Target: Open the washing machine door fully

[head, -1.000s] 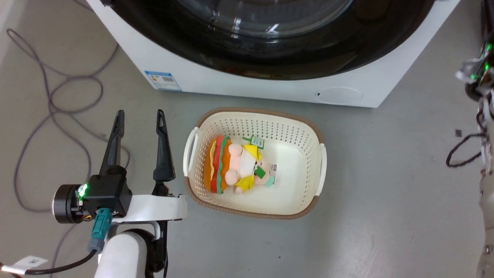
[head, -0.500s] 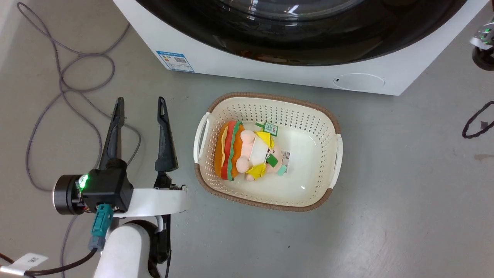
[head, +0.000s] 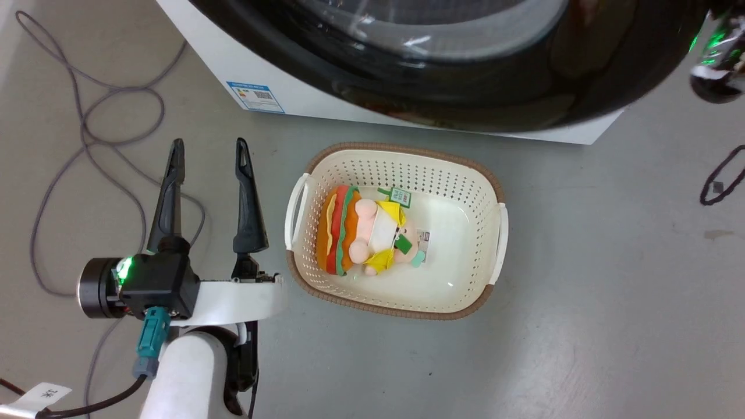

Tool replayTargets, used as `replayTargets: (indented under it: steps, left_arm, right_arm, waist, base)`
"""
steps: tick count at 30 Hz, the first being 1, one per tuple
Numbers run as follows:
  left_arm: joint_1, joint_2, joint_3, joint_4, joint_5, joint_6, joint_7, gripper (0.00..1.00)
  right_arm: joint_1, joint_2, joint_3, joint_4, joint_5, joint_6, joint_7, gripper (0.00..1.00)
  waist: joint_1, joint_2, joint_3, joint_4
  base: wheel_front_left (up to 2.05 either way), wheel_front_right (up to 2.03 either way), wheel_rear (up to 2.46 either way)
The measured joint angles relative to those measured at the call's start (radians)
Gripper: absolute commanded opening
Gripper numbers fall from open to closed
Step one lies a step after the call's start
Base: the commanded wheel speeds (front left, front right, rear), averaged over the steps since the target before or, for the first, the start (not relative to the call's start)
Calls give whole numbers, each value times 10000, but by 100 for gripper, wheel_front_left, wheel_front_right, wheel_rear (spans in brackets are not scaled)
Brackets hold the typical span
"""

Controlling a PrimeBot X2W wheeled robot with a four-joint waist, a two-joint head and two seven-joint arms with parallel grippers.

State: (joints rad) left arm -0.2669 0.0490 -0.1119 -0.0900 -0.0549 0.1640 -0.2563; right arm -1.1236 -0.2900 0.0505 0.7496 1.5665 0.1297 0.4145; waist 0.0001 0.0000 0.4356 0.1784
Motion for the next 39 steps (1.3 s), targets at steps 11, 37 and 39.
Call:
replayTargets:
  steps: [11, 37, 39]
  left_arm:
    - [177, 0, 180, 146, 88, -96, 0, 100]
    - [1934, 15, 602, 821, 286, -531, -2, 100]
    - [2061, 25, 606, 903, 295, -548, -2, 100]
  right_arm:
    - [1532, 221, 476, -1164, 130, 0, 1164, 0]
    - [6457, 1409, 2180, -4663, 453, 0, 2892, 0]
    - [6702, 1540, 2301, -4824, 451, 0, 2890, 0]
  waist:
    - [-1, 0, -662, -172]
    - [-3, 0, -3191, -608]
    - [-3, 0, -3318, -563]
  base:
    - [0, 0, 0]
    - [0, 0, 0]
    - [0, 0, 0]
